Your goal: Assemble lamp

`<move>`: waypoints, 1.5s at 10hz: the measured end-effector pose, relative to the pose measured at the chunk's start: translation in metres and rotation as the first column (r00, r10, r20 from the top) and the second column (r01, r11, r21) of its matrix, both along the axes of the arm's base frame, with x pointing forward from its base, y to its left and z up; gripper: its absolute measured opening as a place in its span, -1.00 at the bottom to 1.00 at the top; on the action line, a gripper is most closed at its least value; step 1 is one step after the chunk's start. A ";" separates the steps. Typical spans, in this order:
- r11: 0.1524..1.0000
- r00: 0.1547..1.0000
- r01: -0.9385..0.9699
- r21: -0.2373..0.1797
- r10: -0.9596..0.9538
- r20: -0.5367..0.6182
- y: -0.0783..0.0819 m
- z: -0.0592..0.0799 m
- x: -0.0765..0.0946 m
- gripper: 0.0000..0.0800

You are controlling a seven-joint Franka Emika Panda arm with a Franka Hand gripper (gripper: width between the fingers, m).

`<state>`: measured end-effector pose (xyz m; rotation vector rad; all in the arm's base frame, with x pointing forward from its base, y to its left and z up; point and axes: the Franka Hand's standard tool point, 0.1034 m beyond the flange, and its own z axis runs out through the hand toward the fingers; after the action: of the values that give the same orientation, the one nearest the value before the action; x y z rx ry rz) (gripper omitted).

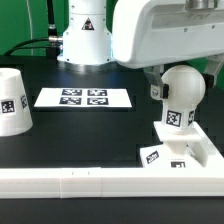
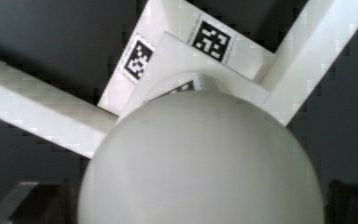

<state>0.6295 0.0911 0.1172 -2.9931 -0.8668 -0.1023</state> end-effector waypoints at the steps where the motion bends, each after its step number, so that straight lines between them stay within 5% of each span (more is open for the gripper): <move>1: 0.997 0.997 -0.080 -0.005 0.080 0.003 -0.001 0.000 0.000 0.75; 5: 0.915 0.916 -0.402 -0.039 0.402 0.008 -0.003 0.000 0.000 0.75; 15: 0.429 0.439 -0.895 -0.124 0.896 -0.067 -0.006 -0.002 0.001 0.75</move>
Offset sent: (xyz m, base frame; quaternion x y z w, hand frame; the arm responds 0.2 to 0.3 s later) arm 0.0042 0.0035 0.0067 -0.0273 -0.0129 -0.2205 0.9749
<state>0.6300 0.0854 0.1153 -2.1455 -2.4068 -0.0192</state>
